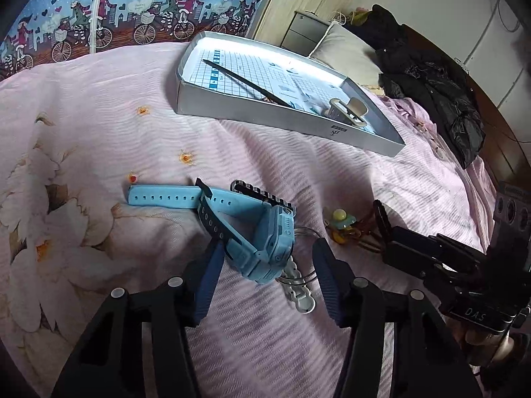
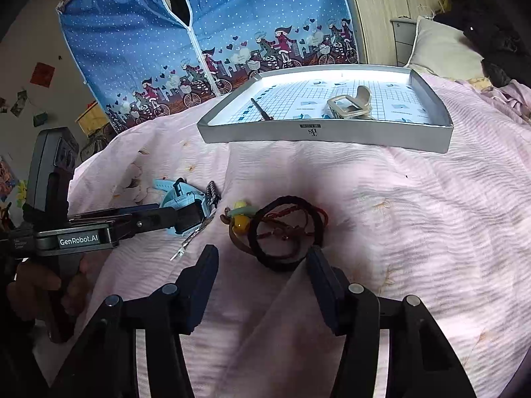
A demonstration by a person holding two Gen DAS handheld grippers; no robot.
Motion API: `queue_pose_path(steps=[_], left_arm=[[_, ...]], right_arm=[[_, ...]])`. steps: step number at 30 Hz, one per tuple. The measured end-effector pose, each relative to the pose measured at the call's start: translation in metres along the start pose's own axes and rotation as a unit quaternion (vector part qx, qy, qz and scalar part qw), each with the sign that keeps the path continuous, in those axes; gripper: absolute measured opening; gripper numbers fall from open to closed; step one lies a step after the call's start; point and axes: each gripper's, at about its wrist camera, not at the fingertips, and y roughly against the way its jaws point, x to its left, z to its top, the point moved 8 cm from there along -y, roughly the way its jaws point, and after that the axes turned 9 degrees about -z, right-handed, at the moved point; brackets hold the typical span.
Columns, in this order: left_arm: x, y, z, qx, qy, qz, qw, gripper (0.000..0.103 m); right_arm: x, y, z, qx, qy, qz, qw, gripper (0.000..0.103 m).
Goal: Organize jewelry
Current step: 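Grasp the blue smartwatch with the left tool while the right tool grasps the black hair tie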
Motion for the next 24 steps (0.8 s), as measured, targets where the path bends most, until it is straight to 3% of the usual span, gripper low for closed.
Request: queue_pose_path(steps=[4,10,13,24], left_arm=[[0.001,0.001,-0.001,0.000,0.008,-0.005,1.0000,0.034],[0.001,0.004,-0.001,-0.002,0.014,-0.014,0.9998,0.028],[-0.002,0.009,0.000,-0.007,0.017,-0.015,0.9997,0.025],[-0.014,0.045,0.016,-0.033,0.054,-0.058,0.9963,0.022]], right_arm=[[0.007,-0.009,0.005,0.003,-0.001,0.001,1.000,0.037],[0.003,-0.019,0.009,0.011,-0.040,-0.001,0.999,0.024],[-0.001,-0.019,0.009,0.010,-0.056,0.000,0.998,0.011],[0.006,0.007,0.017,-0.039,-0.063,0.017,0.997,0.006]])
